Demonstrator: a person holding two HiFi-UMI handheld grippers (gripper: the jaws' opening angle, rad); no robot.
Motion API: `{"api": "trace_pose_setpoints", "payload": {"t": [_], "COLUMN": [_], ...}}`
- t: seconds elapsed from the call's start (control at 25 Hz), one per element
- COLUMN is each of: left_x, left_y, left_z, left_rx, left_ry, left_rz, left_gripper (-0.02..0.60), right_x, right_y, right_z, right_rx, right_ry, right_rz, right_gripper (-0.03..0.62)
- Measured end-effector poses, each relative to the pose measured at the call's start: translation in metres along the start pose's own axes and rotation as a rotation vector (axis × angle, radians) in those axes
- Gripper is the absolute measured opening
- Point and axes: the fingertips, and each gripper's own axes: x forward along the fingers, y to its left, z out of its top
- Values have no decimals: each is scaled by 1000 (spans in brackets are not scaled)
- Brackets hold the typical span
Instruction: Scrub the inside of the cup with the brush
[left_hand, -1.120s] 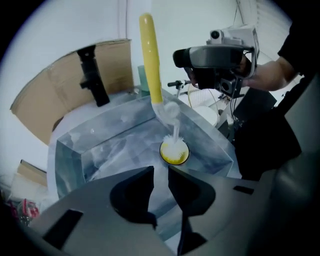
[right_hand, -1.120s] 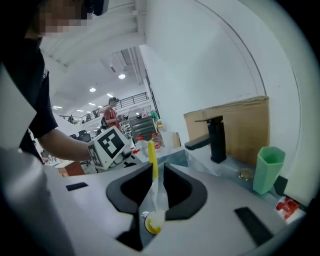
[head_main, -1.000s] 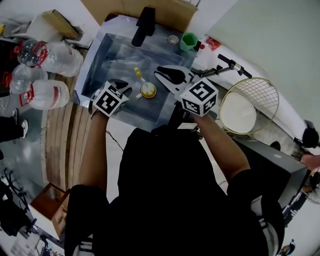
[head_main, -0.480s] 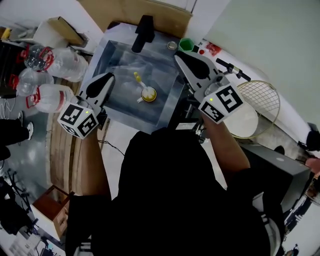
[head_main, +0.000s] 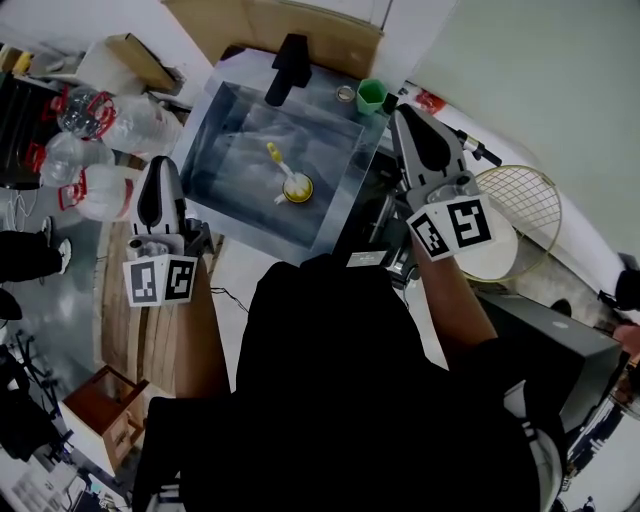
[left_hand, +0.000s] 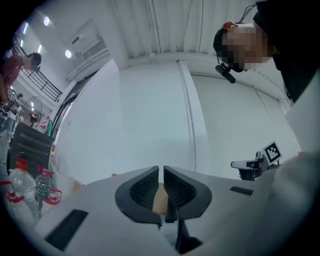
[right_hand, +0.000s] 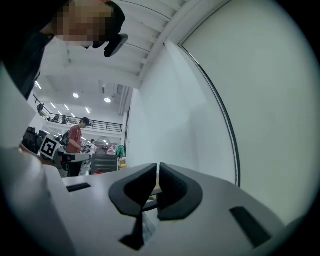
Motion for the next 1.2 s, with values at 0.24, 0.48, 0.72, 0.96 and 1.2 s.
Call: {"api": "trace_pose_setpoints", "payload": {"t": [0.24,0.48,0.72,0.96,1.2], "left_x": [-32,-83,-158,-222,-255], "left_y": [-3,9,22,17,-12], "left_z": [-8,-4,-2,-11,-25], "left_rx": [-18,-72,-85,-97,-109], "left_ry": [0,16,45,86,120], "left_rz": [-12,-54,-114,-170,-206], "left_gripper": [46,38,32,28,25], "right_x": [-27,-66,-125,-167,-202], "right_y": [15,63,134,198,226], "right_z": [-16,-8,-10,-29,-39], "right_rx": [3,-41,-42,-29,-18], "right_ry": [44,91,97,157,186], "right_rz": [-73,-165,-236,-253,-223], "right_gripper": [31,31,31,31,31]}}
